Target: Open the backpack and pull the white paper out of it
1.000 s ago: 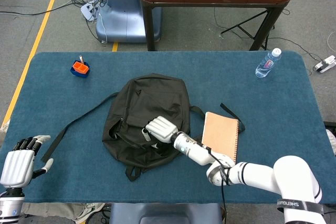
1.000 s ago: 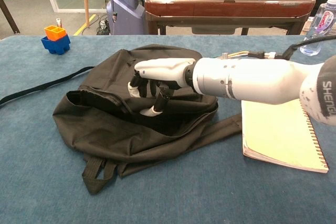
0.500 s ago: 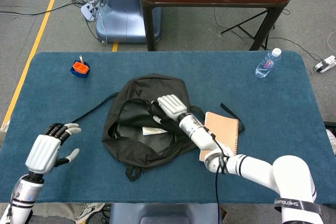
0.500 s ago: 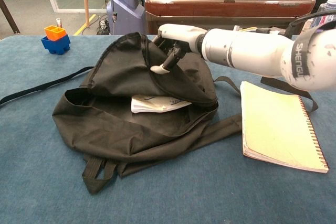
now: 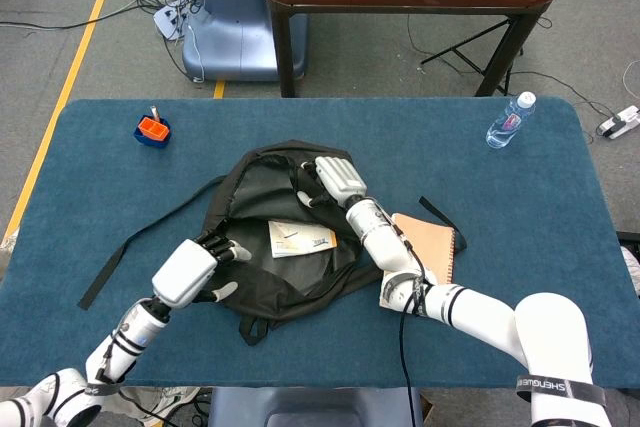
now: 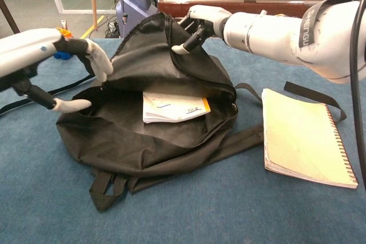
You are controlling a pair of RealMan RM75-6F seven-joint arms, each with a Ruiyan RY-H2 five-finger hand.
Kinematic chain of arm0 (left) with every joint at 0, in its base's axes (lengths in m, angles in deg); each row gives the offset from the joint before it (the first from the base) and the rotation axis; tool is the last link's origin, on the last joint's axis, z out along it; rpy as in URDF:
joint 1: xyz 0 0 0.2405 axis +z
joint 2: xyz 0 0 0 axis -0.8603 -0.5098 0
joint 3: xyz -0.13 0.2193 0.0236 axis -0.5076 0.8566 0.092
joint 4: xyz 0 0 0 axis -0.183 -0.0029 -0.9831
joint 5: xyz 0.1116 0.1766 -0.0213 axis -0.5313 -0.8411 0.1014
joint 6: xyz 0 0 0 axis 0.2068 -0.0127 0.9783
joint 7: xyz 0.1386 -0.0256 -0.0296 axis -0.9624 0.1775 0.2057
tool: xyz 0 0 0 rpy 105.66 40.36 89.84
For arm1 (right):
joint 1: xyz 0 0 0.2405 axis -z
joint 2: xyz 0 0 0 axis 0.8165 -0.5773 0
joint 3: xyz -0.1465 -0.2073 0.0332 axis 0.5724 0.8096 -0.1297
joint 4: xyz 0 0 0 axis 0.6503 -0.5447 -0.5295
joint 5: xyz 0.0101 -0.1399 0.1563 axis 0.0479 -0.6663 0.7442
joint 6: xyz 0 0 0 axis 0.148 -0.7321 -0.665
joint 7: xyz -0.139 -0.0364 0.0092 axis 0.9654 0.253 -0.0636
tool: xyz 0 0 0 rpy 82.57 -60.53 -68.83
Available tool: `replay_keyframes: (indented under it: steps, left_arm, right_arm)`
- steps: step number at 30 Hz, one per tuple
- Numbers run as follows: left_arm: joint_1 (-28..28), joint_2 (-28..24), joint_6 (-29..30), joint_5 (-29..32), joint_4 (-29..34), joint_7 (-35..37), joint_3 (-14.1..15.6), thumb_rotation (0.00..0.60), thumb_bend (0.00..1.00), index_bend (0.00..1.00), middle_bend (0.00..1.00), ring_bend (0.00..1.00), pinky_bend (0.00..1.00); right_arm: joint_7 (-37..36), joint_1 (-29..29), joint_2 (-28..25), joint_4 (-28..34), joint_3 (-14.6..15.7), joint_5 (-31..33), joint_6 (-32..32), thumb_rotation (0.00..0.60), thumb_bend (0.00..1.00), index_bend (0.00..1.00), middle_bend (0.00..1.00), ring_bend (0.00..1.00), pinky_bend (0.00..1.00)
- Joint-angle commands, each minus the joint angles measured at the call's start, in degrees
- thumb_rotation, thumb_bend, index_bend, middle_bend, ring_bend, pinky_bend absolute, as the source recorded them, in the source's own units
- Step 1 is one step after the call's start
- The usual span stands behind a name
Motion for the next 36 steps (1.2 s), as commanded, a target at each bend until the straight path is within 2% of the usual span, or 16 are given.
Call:
replay_keyframes:
  steps: [1,11,15,21,27,31,36]
  left_arm:
    - [-3.0,3.9,-3.5,0.8,-4.1,-1.9,-0.1,0.6,0.28,0.44,0.42,0.38,0.27]
    - [-8.9,12.4,-11.6,8.0,-12.4,-7.6,-2.4,0.6,0.28,0.39,0.42,0.37,0.27]
    - [-9.9,15.5,-11.8,10.1,-15.1,-9.7,-3.2,0.6,0.28,0.36,0.41,0.36,0.27]
    - [-11.2,18.6,-12.8,13.1,-17.6,-13.0,-3.7,0.6,0.28,0.31,0.34,0.3,0.27]
    - [-12.8,21.6,-14.5,15.8,-20.9,-20.0,-3.7,0.6,0.28,0.28,0.3,0.27,0.27]
    - [-13.3,23.1,-14.6,17.6,-22.3,-23.9,-4.0,0.6,0.28,0.29,0.29,0.27,0.27]
    - [-13.6,24.8,-14.4,19.5,-24.0,-25.3,-4.4,0.6,0.28,0.31,0.29,0.27,0.27]
  right_arm:
    - [-0.3,-0.1,-0.3,-0.1,-0.4,0.9,-0.1,0.6,0.44,0.72,0.52,0.39,0.42]
    - [-1.0,-0.1,-0.6,0.1,-0.3,1.3,-1.0,0.6,0.44,0.72,0.52,0.39,0.42]
    - [-1.3,-0.1,-0.7,0.2,0.0,1.3,-0.9,0.6,0.44,0.72,0.52,0.39,0.42]
    - [-1.8,0.0,-0.7,0.1,0.4,1.1,-0.7,0.6,0.44,0.72,0.52,0.39,0.42]
    - [-2.3,0.2,-0.9,0.2,0.7,1.0,-0.5,0.6,0.44,0.72,0.52,0.39,0.42]
    - [-2.7,0.4,-1.1,0.2,0.9,1.0,-0.3,0.6,0.44,0.72,0.52,0.39,0.42]
    - [-3.0,0.5,-1.1,-0.1,1.2,1.1,0.0,0.6,0.44,0.72,0.52,0.39,0.42]
